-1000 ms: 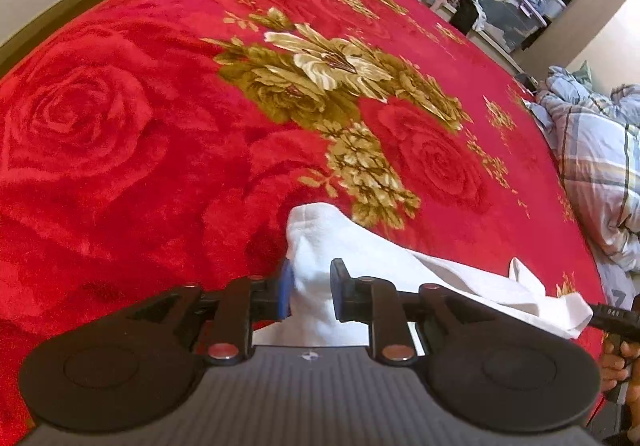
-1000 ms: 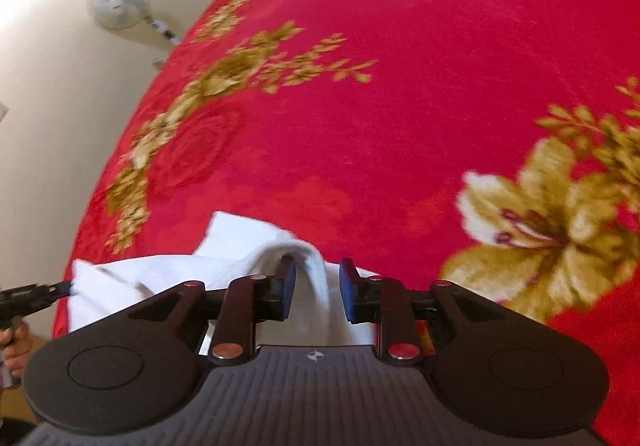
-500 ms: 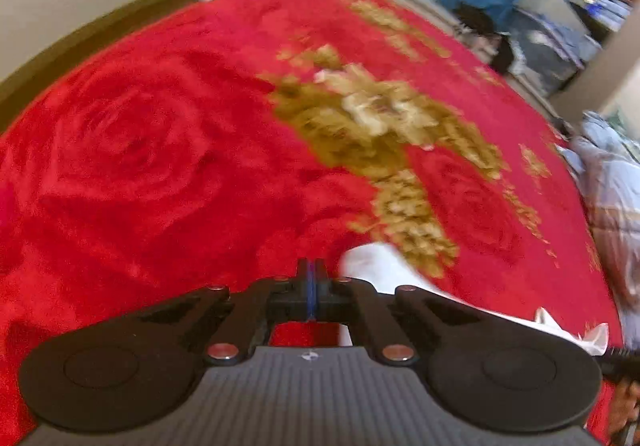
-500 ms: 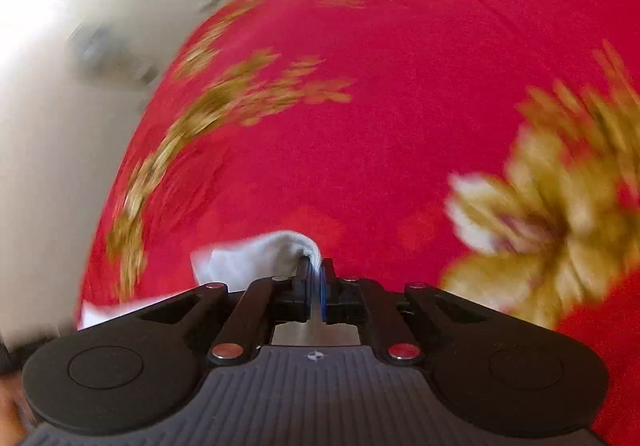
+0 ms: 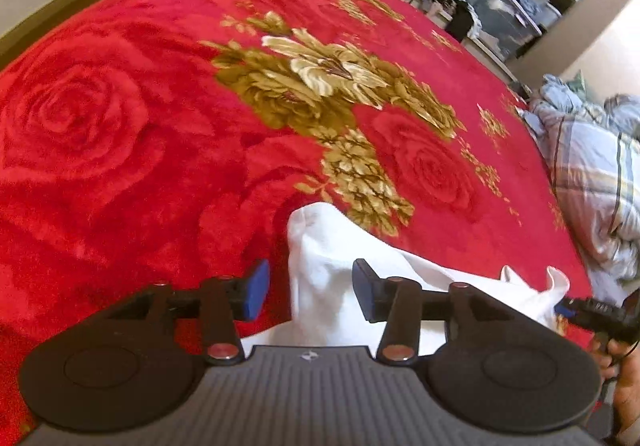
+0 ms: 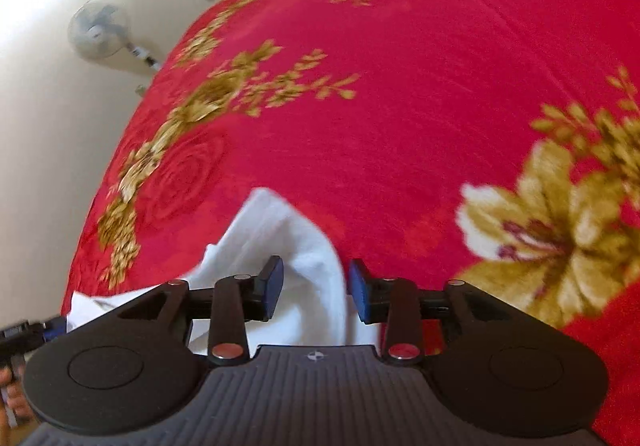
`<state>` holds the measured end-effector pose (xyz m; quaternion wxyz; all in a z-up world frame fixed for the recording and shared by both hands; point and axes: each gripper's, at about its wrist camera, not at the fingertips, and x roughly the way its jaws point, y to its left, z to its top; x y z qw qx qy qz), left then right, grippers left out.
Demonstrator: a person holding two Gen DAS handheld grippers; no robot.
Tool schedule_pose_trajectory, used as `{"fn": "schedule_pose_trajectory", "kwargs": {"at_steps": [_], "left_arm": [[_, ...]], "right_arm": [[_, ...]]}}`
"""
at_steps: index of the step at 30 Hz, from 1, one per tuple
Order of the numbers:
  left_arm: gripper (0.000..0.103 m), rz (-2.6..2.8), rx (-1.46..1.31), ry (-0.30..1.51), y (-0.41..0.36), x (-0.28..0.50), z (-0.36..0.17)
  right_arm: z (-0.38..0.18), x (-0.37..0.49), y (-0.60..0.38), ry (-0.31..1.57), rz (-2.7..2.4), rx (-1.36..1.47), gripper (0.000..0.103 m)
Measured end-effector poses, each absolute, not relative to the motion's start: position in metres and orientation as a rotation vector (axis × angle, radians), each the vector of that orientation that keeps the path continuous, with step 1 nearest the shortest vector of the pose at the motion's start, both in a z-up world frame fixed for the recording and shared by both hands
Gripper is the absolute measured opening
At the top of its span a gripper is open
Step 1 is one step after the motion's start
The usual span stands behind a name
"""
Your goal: Fold small clothes
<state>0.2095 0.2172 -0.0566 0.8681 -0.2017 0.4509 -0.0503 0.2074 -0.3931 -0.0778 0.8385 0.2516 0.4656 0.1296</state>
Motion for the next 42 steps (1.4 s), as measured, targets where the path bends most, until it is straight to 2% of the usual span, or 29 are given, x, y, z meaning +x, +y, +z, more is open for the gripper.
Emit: {"fn": "schedule_pose_trajectory", "kwargs": {"at_steps": [7, 9, 10, 11, 12, 13, 15, 18, 21, 22, 24, 25, 26, 27, 28, 32, 34, 35, 36, 37, 42], "left_arm": [[0.051, -0.102, -0.424, 0.938, 0.211, 0.225, -0.069], [0.047, -0.118, -0.434, 0.944, 0.211, 0.229, -0.073], [0.039, -0.133, -0.435, 0.948, 0.210, 0.230, -0.075], [0.017, -0.140, -0.424, 0.950, 0.209, 0.231, -0.076], [0.007, -0.142, -0.409, 0.941, 0.209, 0.231, -0.074], [0.007, -0.143, -0.404, 0.916, 0.210, 0.230, -0.070], [0.006, -0.128, -0.425, 0.832, 0.217, 0.225, -0.056], [0.007, -0.075, -0.483, 0.771, 0.229, 0.222, -0.050], [0.008, 0.007, -0.464, 0.883, 0.233, 0.229, -0.062], [0.008, -0.015, -0.505, 0.902, 0.237, 0.230, -0.065], [0.022, -0.043, -0.557, 0.901, 0.242, 0.229, -0.065], [0.028, -0.054, -0.560, 0.900, 0.242, 0.229, -0.064], [0.038, -0.068, -0.558, 0.904, 0.241, 0.229, -0.064], [0.046, -0.086, -0.556, 0.915, 0.240, 0.229, -0.066], [0.048, -0.101, -0.551, 0.931, 0.237, 0.230, -0.069], [0.048, -0.119, -0.476, 0.966, 0.219, 0.232, -0.075], [0.041, -0.139, -0.467, 0.972, 0.215, 0.230, -0.078], [0.008, -0.147, -0.455, 0.968, 0.214, 0.229, -0.078], [0.004, -0.140, -0.431, 0.951, 0.213, 0.228, -0.074], [0.004, -0.132, -0.424, 0.921, 0.214, 0.224, -0.069], [0.004, -0.075, -0.455, 0.860, 0.226, 0.207, -0.056]], "right_arm": [[-0.078, 0.215, -0.385, 0.940, 0.279, 0.493, 0.038], [-0.078, 0.215, -0.383, 0.938, 0.279, 0.480, 0.038], [-0.078, 0.214, -0.383, 0.934, 0.279, 0.475, 0.038], [-0.077, 0.215, -0.382, 0.931, 0.282, 0.474, 0.037], [-0.077, 0.215, -0.381, 0.926, 0.284, 0.474, 0.029], [-0.076, 0.216, -0.381, 0.920, 0.287, 0.472, 0.007], [-0.073, 0.215, -0.384, 0.886, 0.271, 0.476, 0.003], [-0.067, 0.213, -0.400, 0.806, 0.236, 0.598, 0.003], [-0.074, 0.216, -0.400, 0.847, 0.146, 0.558, 0.003], [-0.079, 0.218, -0.399, 0.884, 0.089, 0.529, 0.007], [-0.087, 0.219, -0.403, 0.927, 0.021, 0.519, 0.008], [-0.088, 0.220, -0.405, 0.930, 0.035, 0.544, 0.014], [-0.089, 0.220, -0.406, 0.930, 0.065, 0.567, 0.021], [-0.089, 0.220, -0.405, 0.924, 0.099, 0.580, 0.034], [-0.087, 0.220, -0.402, 0.916, 0.118, 0.575, 0.042], [-0.087, 0.222, -0.389, 0.926, 0.172, 0.545, 0.043], [-0.090, 0.222, -0.382, 0.944, 0.172, 0.510, 0.040], [-0.089, 0.223, -0.379, 0.948, 0.177, 0.500, 0.034], [-0.088, 0.223, -0.377, 0.943, 0.183, 0.489, 0.009], [-0.085, 0.222, -0.376, 0.927, 0.192, 0.480, 0.003], [-0.064, 0.212, -0.380, 0.774, 0.258, 0.497, 0.006]]}}
